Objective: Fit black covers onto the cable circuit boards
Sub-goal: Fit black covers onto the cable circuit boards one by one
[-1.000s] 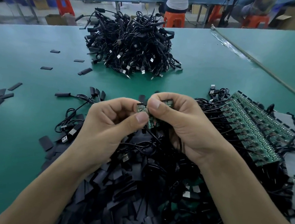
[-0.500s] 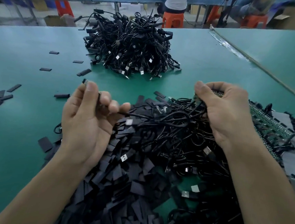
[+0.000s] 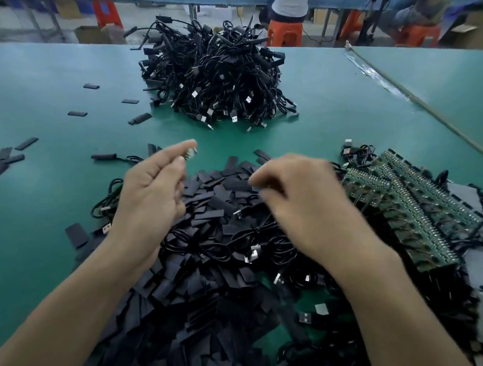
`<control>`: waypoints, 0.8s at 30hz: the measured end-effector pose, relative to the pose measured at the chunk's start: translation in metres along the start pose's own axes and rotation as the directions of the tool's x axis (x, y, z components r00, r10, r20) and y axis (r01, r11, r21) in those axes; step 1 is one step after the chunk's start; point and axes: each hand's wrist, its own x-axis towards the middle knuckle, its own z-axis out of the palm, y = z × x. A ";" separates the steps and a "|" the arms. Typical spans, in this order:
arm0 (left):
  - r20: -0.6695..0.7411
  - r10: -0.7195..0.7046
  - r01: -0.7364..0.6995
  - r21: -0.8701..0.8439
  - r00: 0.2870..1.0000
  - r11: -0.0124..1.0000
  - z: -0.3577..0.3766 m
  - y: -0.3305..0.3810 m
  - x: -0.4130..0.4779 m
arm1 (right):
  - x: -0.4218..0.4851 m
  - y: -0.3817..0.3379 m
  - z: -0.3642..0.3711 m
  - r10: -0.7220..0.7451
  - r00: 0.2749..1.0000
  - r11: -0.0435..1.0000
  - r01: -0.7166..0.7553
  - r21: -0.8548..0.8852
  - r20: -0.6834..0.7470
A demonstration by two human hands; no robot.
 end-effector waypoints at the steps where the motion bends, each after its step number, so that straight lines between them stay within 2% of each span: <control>1: 0.018 -0.006 0.005 0.058 1.000 0.998 0.000 -0.002 0.000 | -0.001 -0.004 0.006 -0.040 0.993 0.999 0.039 0.014 0.107; 4: 0.013 0.037 -0.039 0.177 0.999 0.984 -0.001 -0.003 -0.001 | -0.004 -0.006 0.027 -0.049 0.954 0.994 0.077 -0.082 0.297; 7: -0.073 0.083 -0.074 0.127 0.994 0.989 -0.001 0.000 -0.002 | -0.006 -0.001 0.037 0.017 0.934 0.986 0.044 -0.163 0.357; 9: -0.088 0.034 -0.030 0.049 0.996 0.998 -0.002 0.003 -0.001 | -0.006 0.002 0.039 0.058 0.932 0.983 0.010 -0.186 0.357; 13: 0.026 -0.131 0.132 -0.044 0.991 0.990 -0.007 0.005 0.003 | -0.007 0.003 0.039 0.132 0.916 0.978 -0.057 -0.201 0.379; 20: -0.028 -0.088 0.092 0.189 0.996 0.978 -0.003 0.000 0.000 | -0.006 0.003 0.035 0.134 0.909 0.985 -0.078 -0.155 0.395; 24: -0.019 -0.095 0.097 0.186 0.995 0.978 -0.002 -0.002 0.001 | -0.005 0.006 0.037 0.102 0.948 0.995 -0.094 -0.042 0.302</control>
